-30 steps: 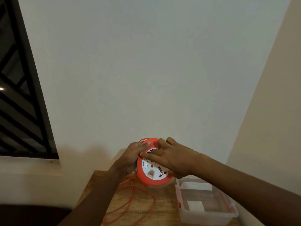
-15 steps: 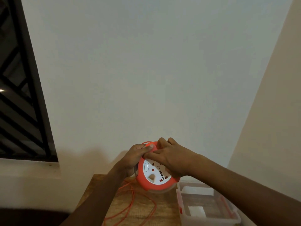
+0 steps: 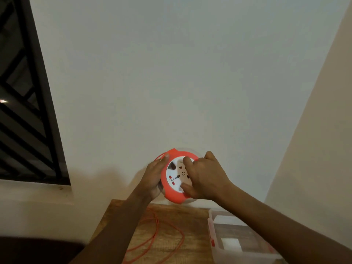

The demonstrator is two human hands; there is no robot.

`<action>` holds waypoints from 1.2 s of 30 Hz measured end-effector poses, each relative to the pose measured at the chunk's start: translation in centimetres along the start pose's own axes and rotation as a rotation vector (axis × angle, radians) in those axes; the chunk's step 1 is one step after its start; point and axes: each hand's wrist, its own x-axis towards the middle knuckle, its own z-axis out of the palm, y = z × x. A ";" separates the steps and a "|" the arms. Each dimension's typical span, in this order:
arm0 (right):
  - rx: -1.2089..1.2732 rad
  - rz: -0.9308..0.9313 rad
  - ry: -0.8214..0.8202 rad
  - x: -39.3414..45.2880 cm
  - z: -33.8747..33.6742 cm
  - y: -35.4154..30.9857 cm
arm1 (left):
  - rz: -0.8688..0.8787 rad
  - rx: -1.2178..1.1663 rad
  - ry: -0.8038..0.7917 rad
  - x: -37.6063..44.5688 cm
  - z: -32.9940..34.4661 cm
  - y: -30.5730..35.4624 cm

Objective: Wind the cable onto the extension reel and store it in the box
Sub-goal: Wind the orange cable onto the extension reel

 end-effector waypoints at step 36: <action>-0.150 -0.280 -0.340 -0.6 -1.7 -2.7 | 0.038 0.289 0.046 -1.8 -1.5 0.2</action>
